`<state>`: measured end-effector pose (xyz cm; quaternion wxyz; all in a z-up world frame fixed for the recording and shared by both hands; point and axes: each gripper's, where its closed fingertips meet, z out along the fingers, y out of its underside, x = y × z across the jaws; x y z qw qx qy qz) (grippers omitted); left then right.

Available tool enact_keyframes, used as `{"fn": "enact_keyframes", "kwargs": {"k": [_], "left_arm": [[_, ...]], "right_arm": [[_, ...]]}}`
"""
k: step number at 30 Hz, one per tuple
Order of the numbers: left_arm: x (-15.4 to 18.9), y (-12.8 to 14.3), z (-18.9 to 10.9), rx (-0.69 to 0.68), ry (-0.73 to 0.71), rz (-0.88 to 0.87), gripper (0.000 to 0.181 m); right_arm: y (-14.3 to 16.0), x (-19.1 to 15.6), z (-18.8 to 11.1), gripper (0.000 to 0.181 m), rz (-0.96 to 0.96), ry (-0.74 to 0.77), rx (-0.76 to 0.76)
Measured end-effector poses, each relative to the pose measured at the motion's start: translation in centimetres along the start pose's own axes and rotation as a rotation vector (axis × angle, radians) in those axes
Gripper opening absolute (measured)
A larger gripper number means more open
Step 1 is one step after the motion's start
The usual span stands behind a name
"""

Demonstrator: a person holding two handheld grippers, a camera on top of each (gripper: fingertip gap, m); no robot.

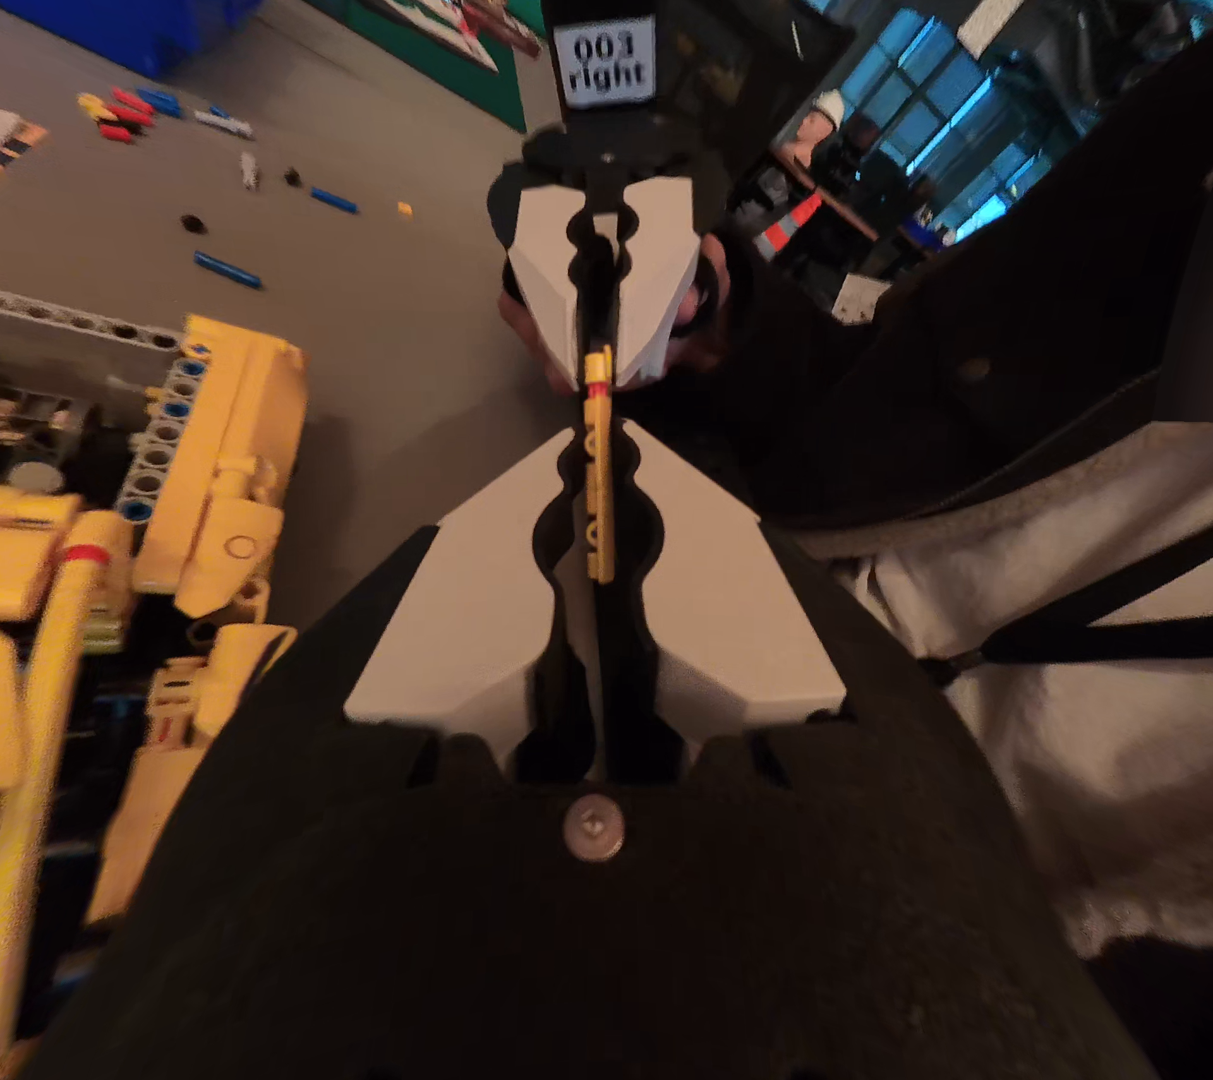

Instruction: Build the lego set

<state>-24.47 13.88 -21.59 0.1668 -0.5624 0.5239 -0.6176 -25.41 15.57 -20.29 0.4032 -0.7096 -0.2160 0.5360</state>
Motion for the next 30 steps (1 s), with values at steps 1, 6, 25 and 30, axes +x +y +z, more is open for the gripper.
{"fn": "enact_keyframes", "kwargs": {"k": [1, 6, 25, 30], "left_arm": [[-0.2, -0.7, -0.3, 0.032, -0.005, -0.012, 0.007], [0.0, -2.5, -0.8, 0.164, 0.021, -0.057, 0.006], [-0.1, -3.7, -1.0, 0.254, 0.004, -0.046, 0.012], [0.2, -3.5, -1.1, 0.251, 0.021, -0.028, 0.006]], "right_arm": [[-0.4, 0.2, -0.3, 0.006, 0.030, -0.008, 0.026], [-1.5, -0.2, -0.9, 0.006, 0.055, -0.039, 0.097], [-2.2, -0.3, -1.3, 0.007, 0.070, -0.049, 0.139], [-1.8, -0.5, -1.1, 0.007, 0.053, -0.048, 0.115]]}}
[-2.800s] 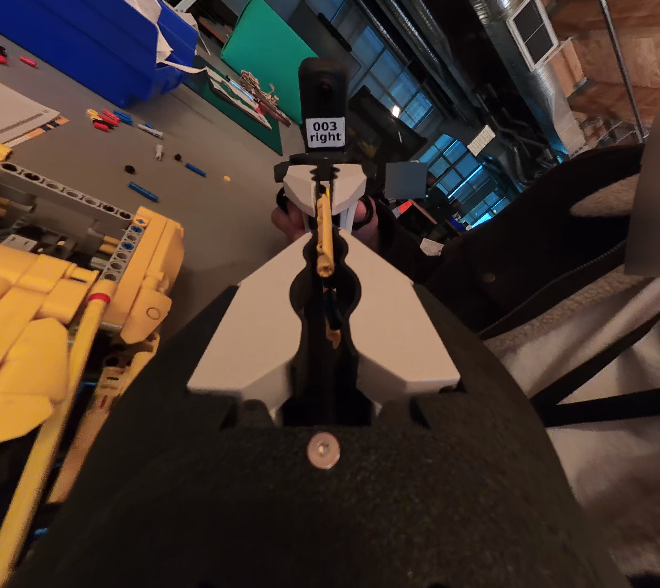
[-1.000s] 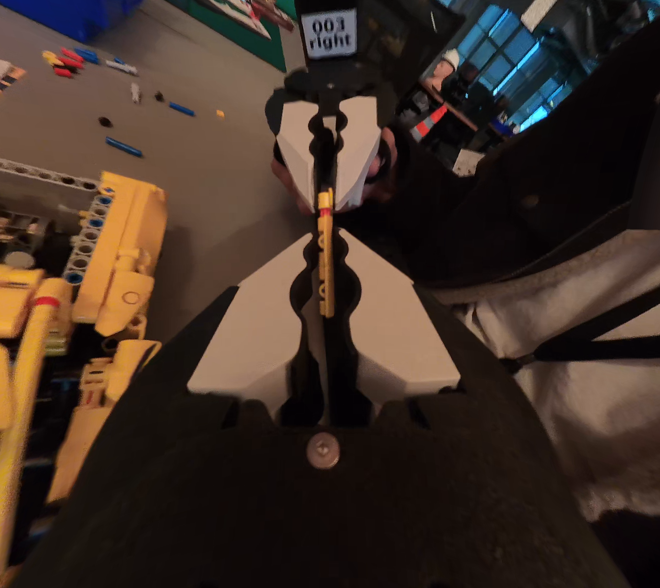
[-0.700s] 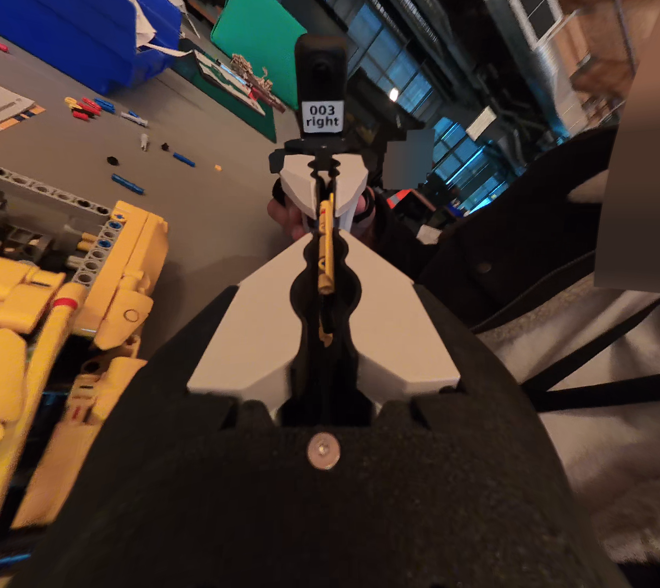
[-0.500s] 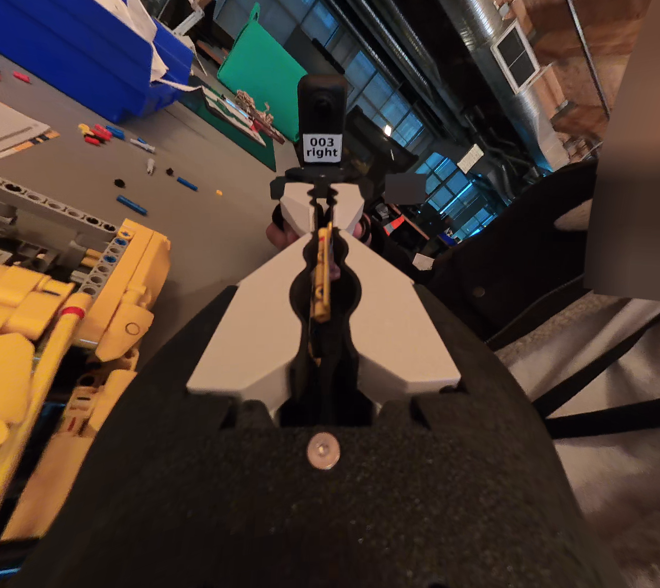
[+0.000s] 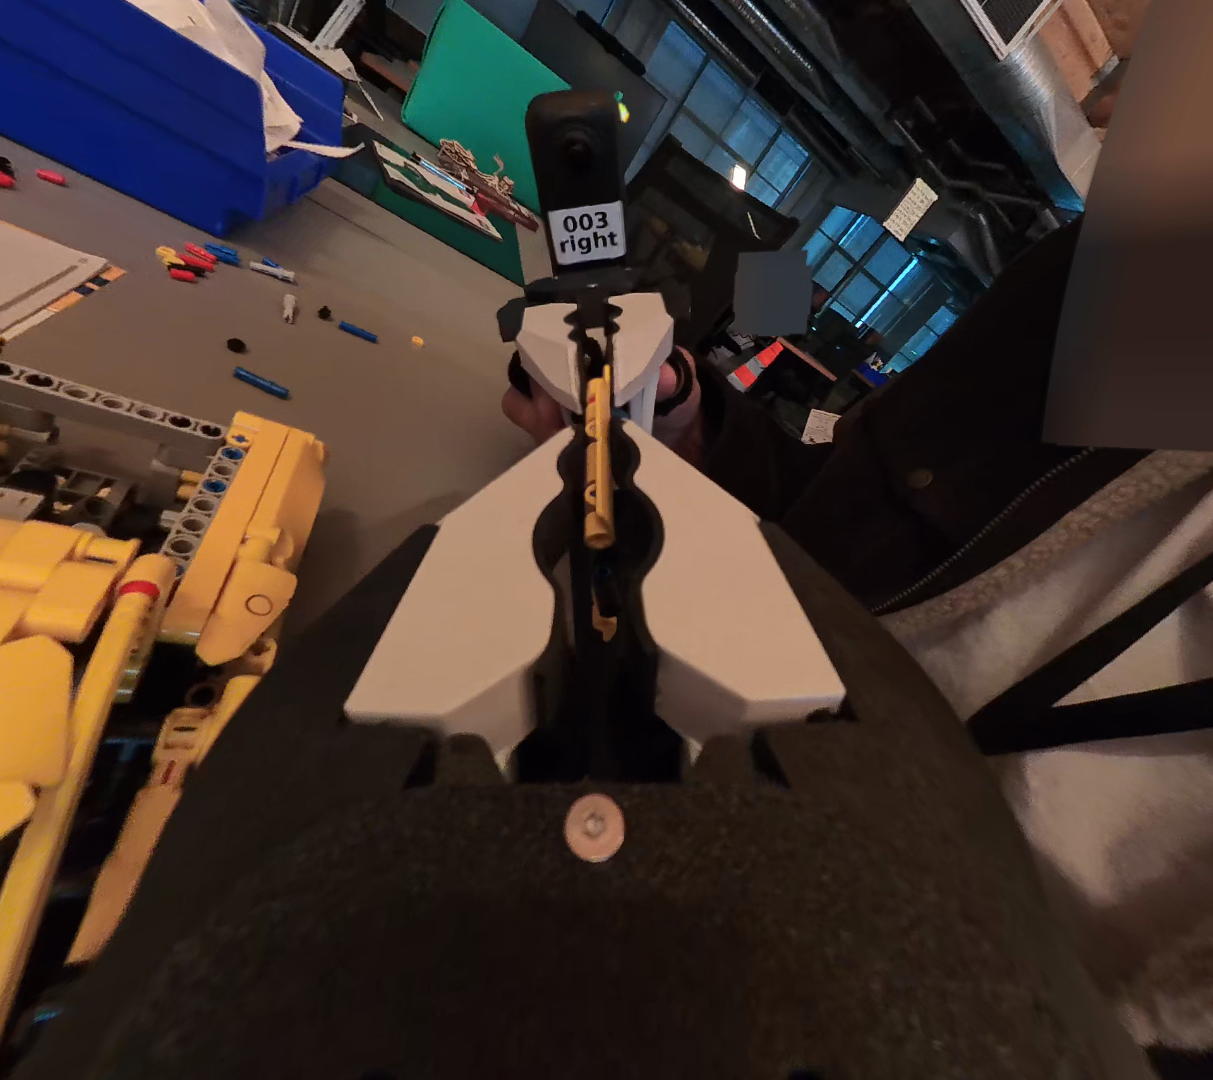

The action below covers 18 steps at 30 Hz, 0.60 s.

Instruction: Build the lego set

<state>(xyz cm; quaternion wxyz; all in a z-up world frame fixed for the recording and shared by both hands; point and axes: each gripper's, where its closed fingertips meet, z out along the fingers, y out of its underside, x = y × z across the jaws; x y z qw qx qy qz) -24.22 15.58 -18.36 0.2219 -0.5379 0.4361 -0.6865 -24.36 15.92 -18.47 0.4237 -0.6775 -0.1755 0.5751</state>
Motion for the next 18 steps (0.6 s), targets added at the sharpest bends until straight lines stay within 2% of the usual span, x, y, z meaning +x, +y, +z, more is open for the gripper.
{"fn": "enact_keyframes", "kwargs": {"k": [11, 15, 18], "left_arm": [[-0.2, 2.6, -0.2, -0.200, -0.056, 0.122, 0.005], [-0.2, 2.6, -0.3, -0.209, -0.059, 0.131, 0.005], [-0.8, 1.9, -0.3, -0.160, -0.066, 0.071, 0.006]], "right_arm": [[2.8, 0.6, 0.6, 0.006, -0.046, 0.050, -0.167], [2.8, 0.5, 0.7, 0.006, -0.043, 0.046, -0.164], [1.7, 1.1, 0.7, 0.006, -0.037, 0.067, -0.100]]}}
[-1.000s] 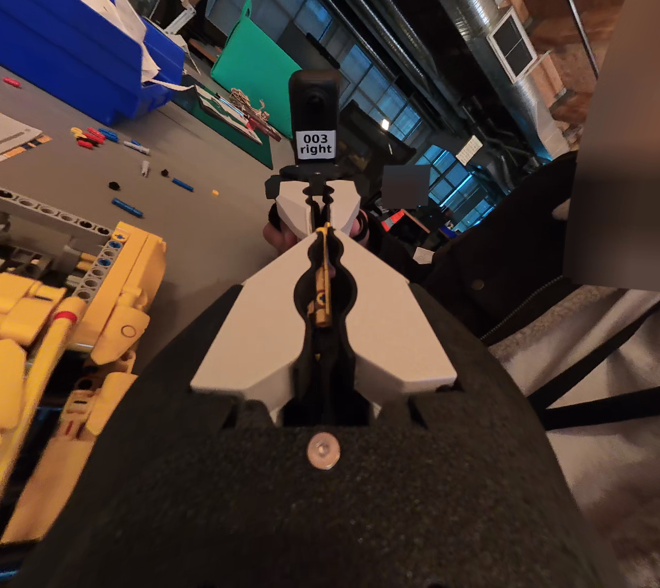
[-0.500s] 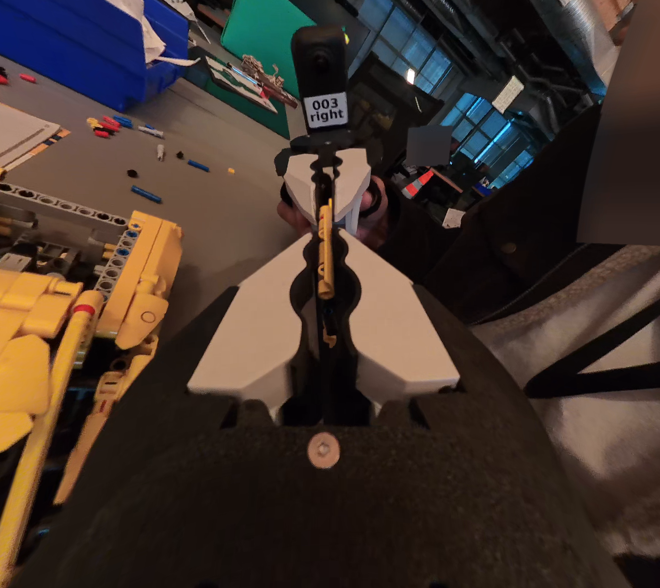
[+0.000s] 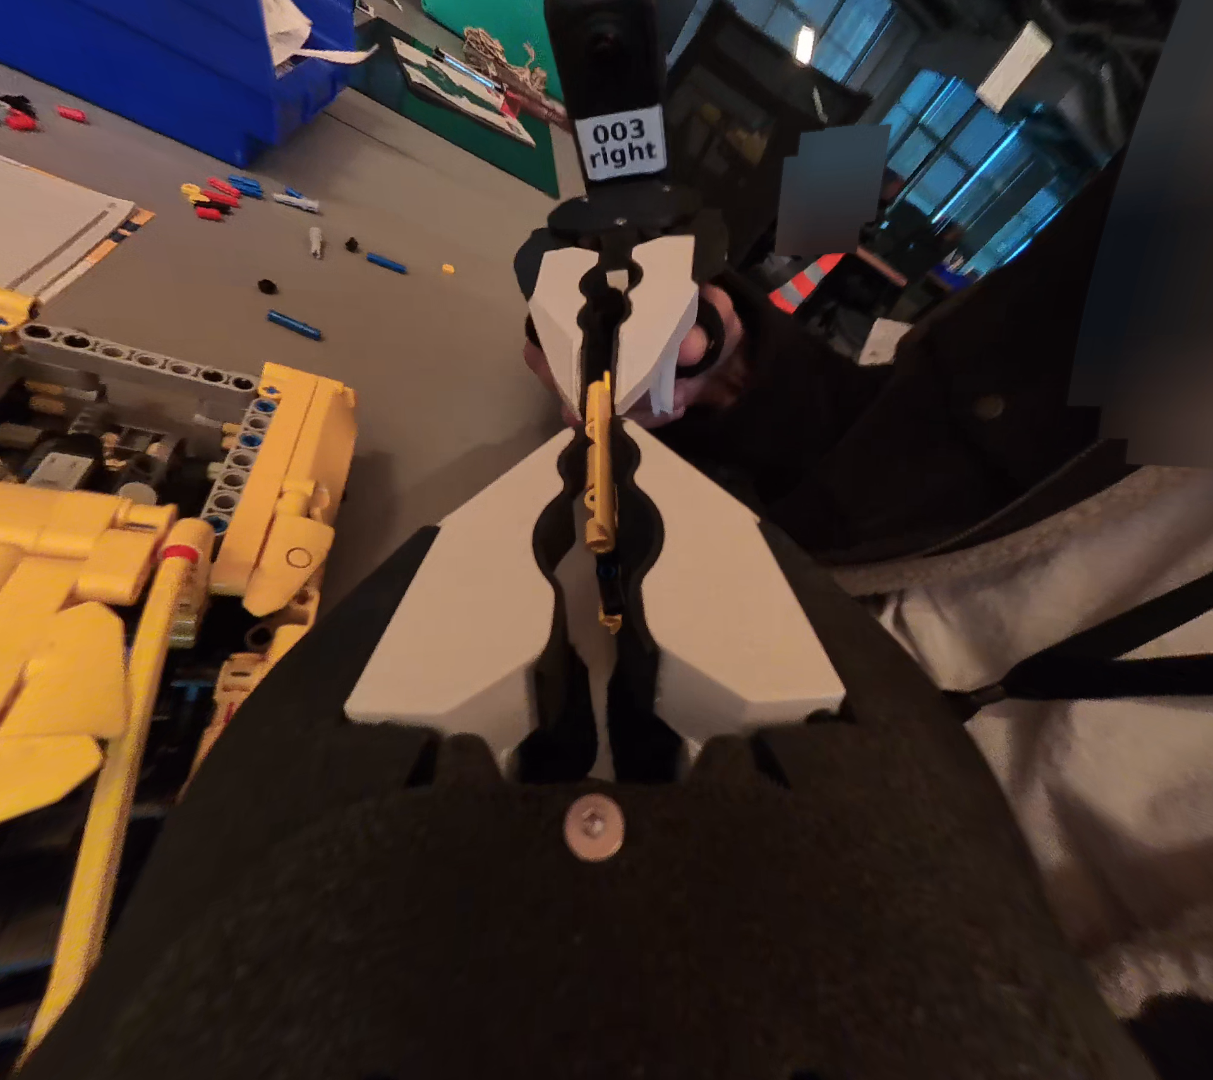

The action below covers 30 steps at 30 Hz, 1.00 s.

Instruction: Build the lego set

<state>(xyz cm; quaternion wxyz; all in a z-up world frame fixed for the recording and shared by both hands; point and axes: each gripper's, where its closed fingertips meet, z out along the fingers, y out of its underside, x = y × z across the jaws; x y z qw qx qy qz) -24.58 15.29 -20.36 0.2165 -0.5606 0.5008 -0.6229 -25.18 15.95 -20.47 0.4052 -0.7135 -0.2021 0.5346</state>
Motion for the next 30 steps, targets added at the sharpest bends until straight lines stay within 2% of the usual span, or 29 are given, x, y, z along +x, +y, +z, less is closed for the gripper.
{"fn": "enact_keyframes", "kwargs": {"k": [4, 9, 12, 15, 17, 25, 28, 30], "left_arm": [[-0.4, -1.2, -0.4, 0.079, 0.036, -0.105, 0.006], [-0.4, -2.3, -1.1, 0.153, 0.066, -0.165, 0.006], [-0.1, -2.8, -0.9, 0.188, 0.098, -0.190, 0.008], [0.4, -1.9, -0.1, 0.140, 0.108, -0.175, 0.013], [0.6, -1.4, 0.5, 0.116, 0.104, -0.156, 0.007], [0.5, -1.0, 0.5, 0.096, 0.081, -0.134, 0.006], [0.9, -1.3, 0.4, 0.103, 0.096, -0.119, 0.005], [0.4, -1.1, 0.5, 0.091, 0.056, -0.117, 0.005]], "right_arm": [[-1.2, 0.2, -0.5, 0.013, 0.014, 0.000, 0.071], [-0.3, -0.1, 0.0, 0.007, 0.001, -0.009, 0.012], [-1.3, -0.3, -0.7, 0.007, 0.062, -0.051, 0.074], [-2.4, -0.5, -1.4, 0.006, 0.120, -0.096, 0.146], [-2.0, -0.5, -1.0, 0.007, 0.102, -0.085, 0.123], [-1.4, -0.4, -0.8, 0.007, 0.103, -0.069, 0.091], [-1.6, -0.9, -0.8, 0.007, 0.107, -0.105, 0.107], [-1.5, -0.2, -0.7, 0.007, 0.091, -0.051, 0.104]]}}
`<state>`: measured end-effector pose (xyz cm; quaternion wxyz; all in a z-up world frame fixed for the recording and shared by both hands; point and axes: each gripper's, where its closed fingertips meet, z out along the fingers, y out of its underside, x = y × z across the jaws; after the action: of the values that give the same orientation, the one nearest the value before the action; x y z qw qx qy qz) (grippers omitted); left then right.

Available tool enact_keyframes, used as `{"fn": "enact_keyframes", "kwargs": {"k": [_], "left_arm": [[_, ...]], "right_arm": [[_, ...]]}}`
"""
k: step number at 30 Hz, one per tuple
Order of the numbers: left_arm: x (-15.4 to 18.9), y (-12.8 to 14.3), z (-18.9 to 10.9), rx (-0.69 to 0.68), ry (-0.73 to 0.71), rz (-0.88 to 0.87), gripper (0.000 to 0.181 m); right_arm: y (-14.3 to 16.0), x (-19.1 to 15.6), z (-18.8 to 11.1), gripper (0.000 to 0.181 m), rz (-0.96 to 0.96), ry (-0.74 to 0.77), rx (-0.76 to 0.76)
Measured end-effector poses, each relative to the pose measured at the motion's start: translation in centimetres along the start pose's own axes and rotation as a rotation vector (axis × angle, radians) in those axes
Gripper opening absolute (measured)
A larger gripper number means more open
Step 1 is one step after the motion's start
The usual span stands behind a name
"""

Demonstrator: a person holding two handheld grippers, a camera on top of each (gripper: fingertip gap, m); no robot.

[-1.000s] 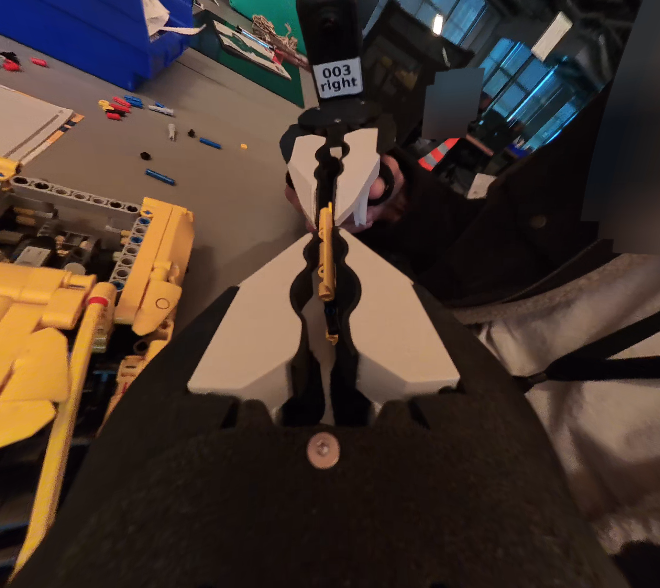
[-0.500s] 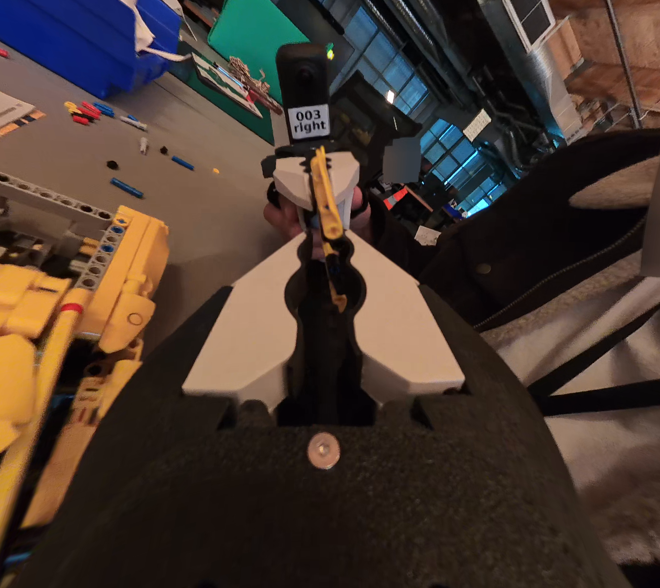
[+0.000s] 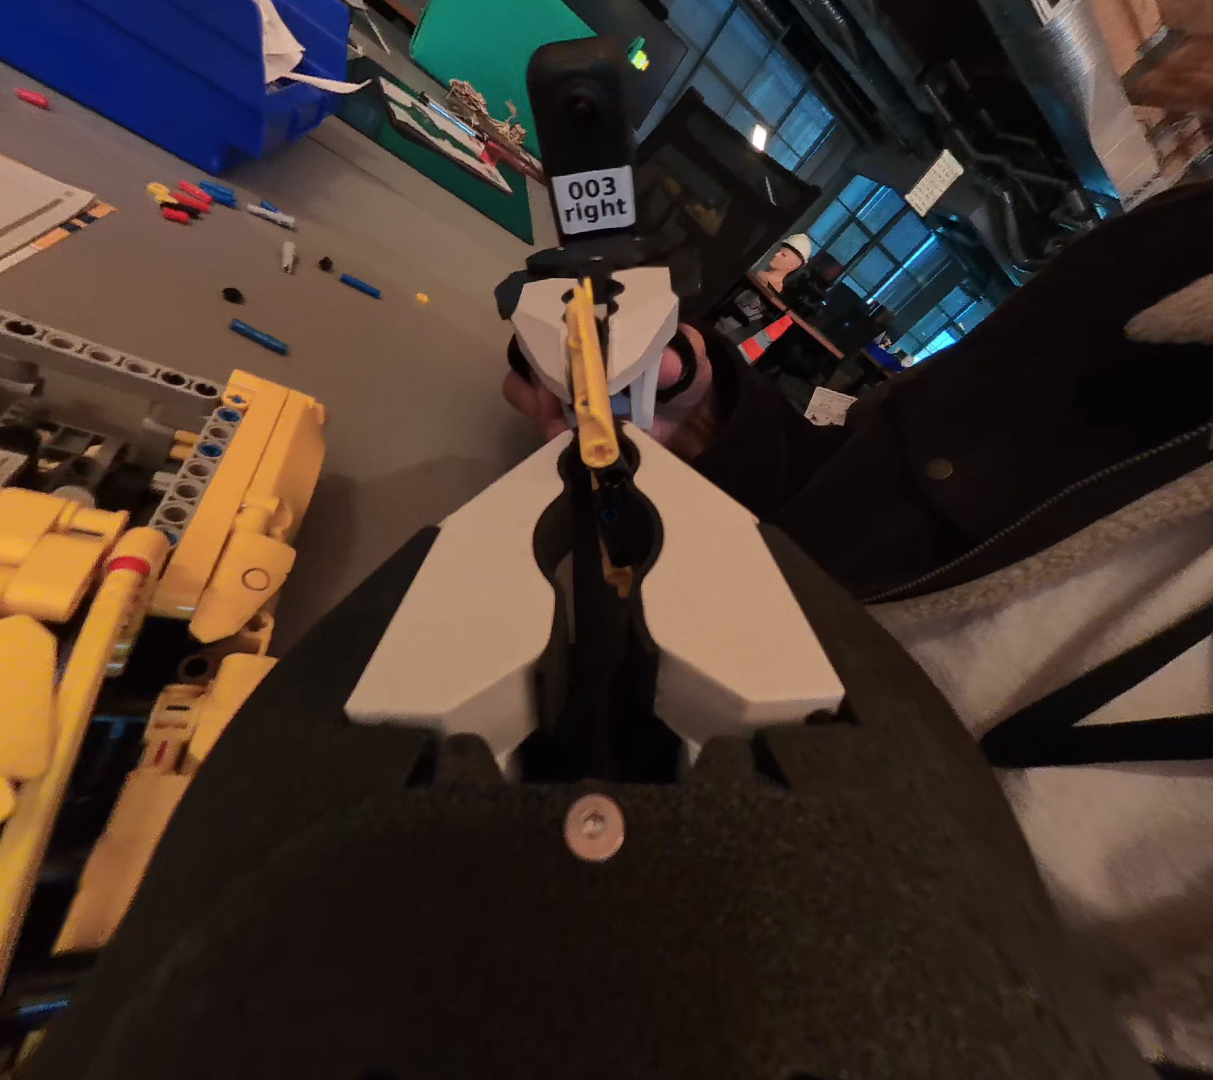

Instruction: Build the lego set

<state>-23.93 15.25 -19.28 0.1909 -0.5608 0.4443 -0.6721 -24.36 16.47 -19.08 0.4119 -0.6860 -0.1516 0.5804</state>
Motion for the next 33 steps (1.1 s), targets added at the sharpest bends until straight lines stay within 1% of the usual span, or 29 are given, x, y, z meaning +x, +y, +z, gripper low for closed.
{"fn": "enact_keyframes", "kwargs": {"k": [3, 6, 7, 8, 9, 10, 11, 13, 15, 19, 21, 22, 27, 31, 32, 33], "left_arm": [[-0.6, 0.2, -0.1, -0.007, -0.029, -0.015, 0.005], [-1.7, -0.1, -0.2, 0.016, -0.059, -0.087, 0.006], [-1.9, -0.3, -0.2, 0.032, -0.052, -0.118, 0.006], [-1.9, -0.5, -0.3, 0.050, -0.043, -0.140, 0.006], [-1.9, -0.7, -0.5, 0.062, -0.038, -0.154, 0.007], [-2.0, -1.0, -0.7, 0.077, -0.032, -0.169, 0.007], [-2.0, -1.4, -1.0, 0.100, -0.024, -0.187, 0.006], [-2.1, -1.9, -1.5, 0.134, -0.018, -0.209, 0.007], [-1.9, -1.9, -1.4, 0.132, -0.011, -0.201, 0.007], [-1.6, -1.7, -0.9, 0.122, -0.025, -0.157, 0.007], [-1.1, -1.5, -0.5, 0.110, -0.026, -0.119, 0.007], [-0.9, -1.5, -0.4, 0.098, -0.023, -0.101, 0.007], [-0.8, -1.9, -1.0, 0.087, -0.076, 0.009, 0.007], [-0.5, -1.3, -1.3, 0.036, -0.064, 0.014, 0.007], [-0.8, -1.3, -1.7, 0.025, -0.074, 0.010, 0.009], [-1.2, -1.4, -2.3, 0.024, -0.099, 0.011, 0.016]], "right_arm": [[0.1, 0.7, 0.1, 0.007, -0.008, 0.046, -0.002], [-0.5, 1.8, 0.2, 0.007, -0.001, 0.097, 0.052], [-0.6, 1.9, 0.0, 0.008, 0.004, 0.100, 0.054], [-0.8, 1.9, -0.1, 0.012, 0.014, 0.094, 0.059], [-1.0, 1.9, -0.2, 0.022, 0.031, 0.085, 0.075], [-1.0, 1.6, -0.3, 0.022, 0.043, 0.060, 0.080], [-0.8, 1.3, -0.2, 0.018, 0.053, 0.042, 0.066], [0.0, 1.3, 0.4, 0.017, 0.041, 0.049, 0.016], [0.5, 1.4, 0.6, 0.009, 0.031, 0.055, -0.012], [1.1, 1.2, 0.5, 0.007, 0.066, 0.038, -0.058], [2.2, 0.6, 1.2, 0.006, 0.038, 0.019, -0.121], [2.3, 0.5, 1.4, 0.007, 0.014, 0.023, -0.130], [1.1, 0.5, 0.7, 0.007, 0.013, 0.025, -0.063], [1.4, 0.3, 0.5, 0.006, 0.018, 0.016, -0.081], [1.3, 0.5, 0.3, 0.006, 0.028, 0.026, -0.083], [1.3, 0.8, -0.1, 0.006, 0.052, 0.037, -0.084]]}}
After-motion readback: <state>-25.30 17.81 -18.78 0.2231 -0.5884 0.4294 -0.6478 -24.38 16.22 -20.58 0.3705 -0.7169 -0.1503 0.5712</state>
